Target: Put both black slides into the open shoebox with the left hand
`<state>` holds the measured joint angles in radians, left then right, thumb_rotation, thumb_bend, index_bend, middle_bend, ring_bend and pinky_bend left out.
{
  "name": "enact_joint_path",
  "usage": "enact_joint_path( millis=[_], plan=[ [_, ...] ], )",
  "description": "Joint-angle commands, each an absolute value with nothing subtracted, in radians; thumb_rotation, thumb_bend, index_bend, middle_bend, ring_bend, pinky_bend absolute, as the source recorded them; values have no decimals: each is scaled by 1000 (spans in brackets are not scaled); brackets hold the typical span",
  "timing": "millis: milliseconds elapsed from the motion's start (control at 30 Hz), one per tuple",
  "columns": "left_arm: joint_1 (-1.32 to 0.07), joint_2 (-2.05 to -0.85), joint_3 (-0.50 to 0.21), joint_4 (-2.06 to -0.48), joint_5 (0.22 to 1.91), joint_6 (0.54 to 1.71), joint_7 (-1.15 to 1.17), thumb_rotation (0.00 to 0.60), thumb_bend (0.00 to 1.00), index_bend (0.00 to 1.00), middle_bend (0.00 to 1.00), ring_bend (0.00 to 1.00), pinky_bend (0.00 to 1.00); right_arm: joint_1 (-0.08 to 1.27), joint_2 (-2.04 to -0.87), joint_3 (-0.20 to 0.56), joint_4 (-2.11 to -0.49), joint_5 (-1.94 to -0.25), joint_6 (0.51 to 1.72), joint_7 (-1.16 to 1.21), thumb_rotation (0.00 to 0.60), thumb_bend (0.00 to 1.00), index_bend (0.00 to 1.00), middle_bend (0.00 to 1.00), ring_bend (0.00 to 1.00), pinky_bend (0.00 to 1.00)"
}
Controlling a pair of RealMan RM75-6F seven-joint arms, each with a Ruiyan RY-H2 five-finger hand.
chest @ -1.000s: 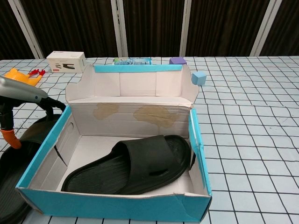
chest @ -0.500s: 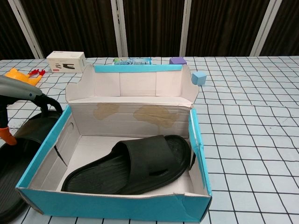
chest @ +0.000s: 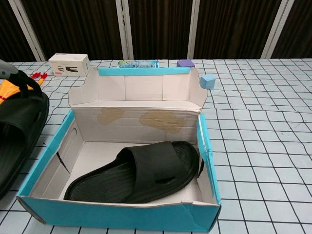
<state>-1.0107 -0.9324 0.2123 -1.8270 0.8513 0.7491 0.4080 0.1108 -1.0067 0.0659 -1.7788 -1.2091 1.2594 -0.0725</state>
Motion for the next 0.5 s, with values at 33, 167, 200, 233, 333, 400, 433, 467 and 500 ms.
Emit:
enact_joint_path(
  millis=[33, 167, 200, 233, 333, 400, 433, 467, 500],
  plan=[
    [-989, -861, 208, -1878, 900, 812, 436, 600, 525, 172, 370, 0, 0, 110, -1006, 66, -1779, -1209, 1260, -70, 600, 245, 0, 25, 102, 130],
    [-958, -785, 187, -1943, 997, 927, 478, 600, 525, 181, 378, 0, 0, 109, -1003, 67, -1780, -1210, 1260, -63, 600, 245, 0, 24, 101, 131],
    [-946, -766, 180, -1960, 1028, 964, 490, 600, 525, 182, 380, 0, 0, 109, -1002, 67, -1780, -1211, 1260, -61, 600, 245, 0, 25, 101, 131],
    [-935, -747, 170, -1974, 1062, 1006, 504, 600, 525, 183, 387, 0, 0, 108, -1002, 67, -1780, -1211, 1260, -59, 600, 245, 0, 24, 101, 131],
    [-902, -711, 141, -2001, 1163, 1117, 548, 600, 525, 192, 409, 0, 0, 108, -999, 67, -1779, -1213, 1260, -52, 600, 245, 0, 25, 102, 131],
    [-883, -703, 117, -2003, 1244, 1189, 577, 600, 525, 195, 418, 0, 0, 107, -998, 66, -1779, -1216, 1260, -48, 600, 245, 0, 25, 102, 131],
    [-875, -703, 107, -2003, 1281, 1216, 592, 600, 524, 194, 422, 0, 0, 107, -998, 65, -1779, -1217, 1260, -46, 600, 245, 0, 25, 101, 131],
    [-869, -704, 96, -2003, 1312, 1237, 609, 600, 523, 194, 423, 0, 0, 106, -998, 64, -1779, -1218, 1260, -45, 600, 245, 0, 25, 101, 131],
    [-869, -706, 82, -2004, 1347, 1256, 629, 600, 523, 194, 425, 0, 0, 105, -998, 63, -1778, -1220, 1260, -45, 600, 245, 0, 25, 101, 131]
  ],
)
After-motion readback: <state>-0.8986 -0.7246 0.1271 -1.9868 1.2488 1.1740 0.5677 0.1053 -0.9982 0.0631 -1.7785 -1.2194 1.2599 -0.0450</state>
